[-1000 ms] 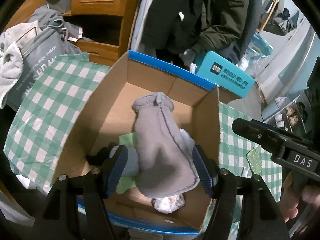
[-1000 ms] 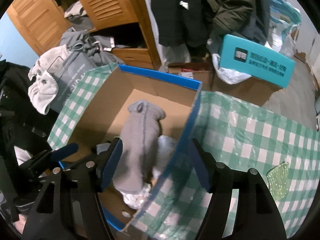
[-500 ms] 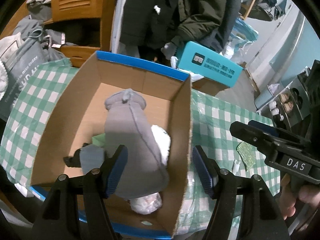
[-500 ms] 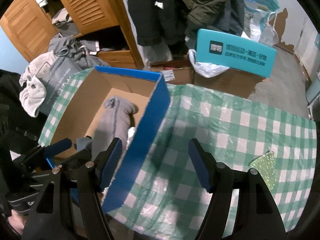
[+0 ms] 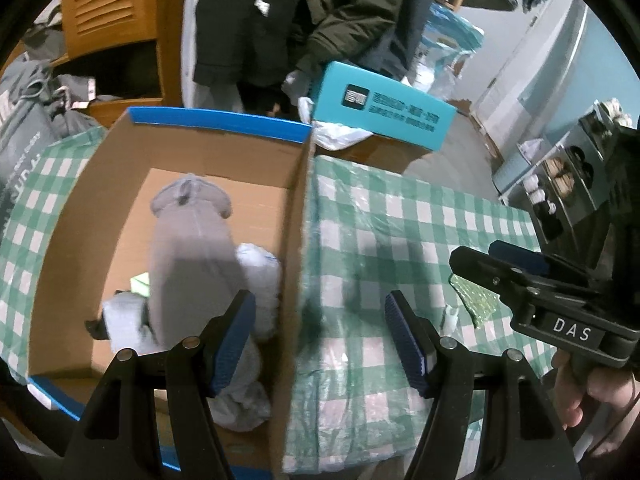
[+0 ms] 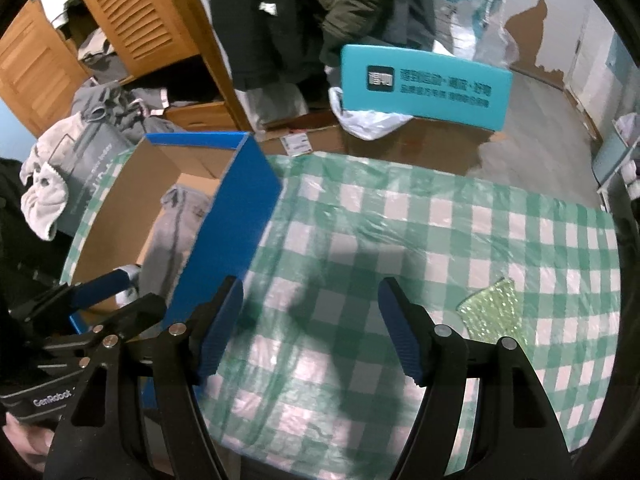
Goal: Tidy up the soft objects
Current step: 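Move both tools back over the table toward the green mesh scrubber, then grasp the green mesh scrubber pad with the right tool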
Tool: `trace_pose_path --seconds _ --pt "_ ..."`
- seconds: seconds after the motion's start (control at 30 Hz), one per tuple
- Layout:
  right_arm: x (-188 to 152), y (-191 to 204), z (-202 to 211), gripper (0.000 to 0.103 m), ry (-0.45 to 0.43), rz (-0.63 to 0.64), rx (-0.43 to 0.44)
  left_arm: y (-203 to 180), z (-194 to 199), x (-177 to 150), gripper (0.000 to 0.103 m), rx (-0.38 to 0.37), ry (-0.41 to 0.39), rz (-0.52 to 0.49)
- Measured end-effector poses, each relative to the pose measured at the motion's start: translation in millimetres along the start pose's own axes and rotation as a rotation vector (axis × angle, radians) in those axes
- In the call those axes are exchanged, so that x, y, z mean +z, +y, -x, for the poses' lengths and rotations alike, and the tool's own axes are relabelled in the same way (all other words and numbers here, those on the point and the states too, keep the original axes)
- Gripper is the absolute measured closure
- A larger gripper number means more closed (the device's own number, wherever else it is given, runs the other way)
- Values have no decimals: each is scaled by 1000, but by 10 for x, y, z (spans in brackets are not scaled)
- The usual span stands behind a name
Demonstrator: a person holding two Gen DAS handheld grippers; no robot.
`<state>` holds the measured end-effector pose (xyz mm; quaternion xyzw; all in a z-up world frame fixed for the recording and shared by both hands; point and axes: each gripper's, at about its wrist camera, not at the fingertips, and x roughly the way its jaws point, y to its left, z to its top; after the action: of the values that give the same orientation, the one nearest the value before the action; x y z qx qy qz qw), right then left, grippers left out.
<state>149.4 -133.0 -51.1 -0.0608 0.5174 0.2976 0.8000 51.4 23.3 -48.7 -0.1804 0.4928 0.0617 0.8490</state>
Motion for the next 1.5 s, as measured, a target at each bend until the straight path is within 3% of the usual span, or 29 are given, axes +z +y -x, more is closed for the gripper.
trace_pose_path --seconds 0.37,0.93,1.5 --pt "-110 -484 18 30 6 -49 -33 -442 -297 -37 34 -22 64 -75" --pt "-350 -1402 -289 30 114 -113 -159 -1145 -922 -79 34 -50 180 -211" --pt "-495 -1883 -883 29 244 -129 -190 -1285 -1570 -127 34 -80 295 -233"
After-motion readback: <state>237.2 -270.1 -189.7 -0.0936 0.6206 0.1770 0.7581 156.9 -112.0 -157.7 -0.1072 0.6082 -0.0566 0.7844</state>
